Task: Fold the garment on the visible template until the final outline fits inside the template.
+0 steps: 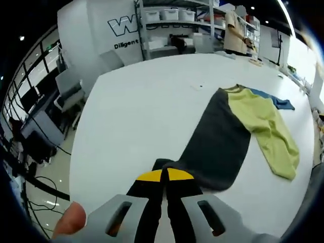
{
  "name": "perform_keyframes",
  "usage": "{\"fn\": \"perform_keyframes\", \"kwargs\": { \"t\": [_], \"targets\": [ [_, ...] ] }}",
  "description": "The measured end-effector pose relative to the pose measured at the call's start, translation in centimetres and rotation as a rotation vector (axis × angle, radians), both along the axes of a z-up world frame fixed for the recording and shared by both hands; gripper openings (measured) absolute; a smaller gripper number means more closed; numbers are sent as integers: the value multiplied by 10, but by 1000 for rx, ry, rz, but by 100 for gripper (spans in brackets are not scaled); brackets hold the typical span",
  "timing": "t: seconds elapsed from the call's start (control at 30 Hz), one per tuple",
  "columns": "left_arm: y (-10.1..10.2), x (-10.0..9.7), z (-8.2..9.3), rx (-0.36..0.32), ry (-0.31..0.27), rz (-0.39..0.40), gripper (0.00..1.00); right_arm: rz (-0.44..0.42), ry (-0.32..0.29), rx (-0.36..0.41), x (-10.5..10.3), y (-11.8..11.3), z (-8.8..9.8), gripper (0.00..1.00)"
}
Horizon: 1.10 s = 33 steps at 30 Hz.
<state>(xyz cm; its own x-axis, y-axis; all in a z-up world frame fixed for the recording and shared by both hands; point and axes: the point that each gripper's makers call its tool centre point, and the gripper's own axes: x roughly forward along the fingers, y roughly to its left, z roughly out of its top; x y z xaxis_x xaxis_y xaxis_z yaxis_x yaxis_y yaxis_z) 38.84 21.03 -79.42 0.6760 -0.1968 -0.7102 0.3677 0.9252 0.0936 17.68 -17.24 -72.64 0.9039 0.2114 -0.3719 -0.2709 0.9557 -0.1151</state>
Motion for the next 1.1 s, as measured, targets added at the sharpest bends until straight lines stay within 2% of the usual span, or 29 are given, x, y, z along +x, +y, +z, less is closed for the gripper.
{"fn": "perform_keyframes", "kwargs": {
  "t": [0.13,0.23,0.27,0.4,0.57,0.67,0.77,0.83,1.0,1.1],
  "targets": [
    [-16,16,2,14,16,-35,0,-7,1,-2,0,-2,0,48],
    [-39,30,6,31,16,-92,0,-14,4,-1,1,-3,-1,48],
    [-52,36,9,43,12,-124,0,-18,5,-1,1,-4,-1,48],
    [-83,44,8,57,14,-186,0,-20,9,-3,2,-5,-2,47],
    [-126,49,-5,73,21,-257,0,-19,14,-7,2,-5,-3,47],
    [-148,45,-21,87,33,-296,1,-23,16,-6,3,-6,-3,47],
    [-155,43,-30,133,28,-331,3,-23,21,-7,2,-6,-4,47],
    [-158,38,-44,170,50,-348,4,-23,19,-7,2,-6,-4,47],
    [-155,37,-59,171,75,-351,11,-27,19,-4,2,-7,-4,46],
    [-153,39,-60,145,82,-349,10,-28,20,-3,3,-7,-4,46]
  ]
}}
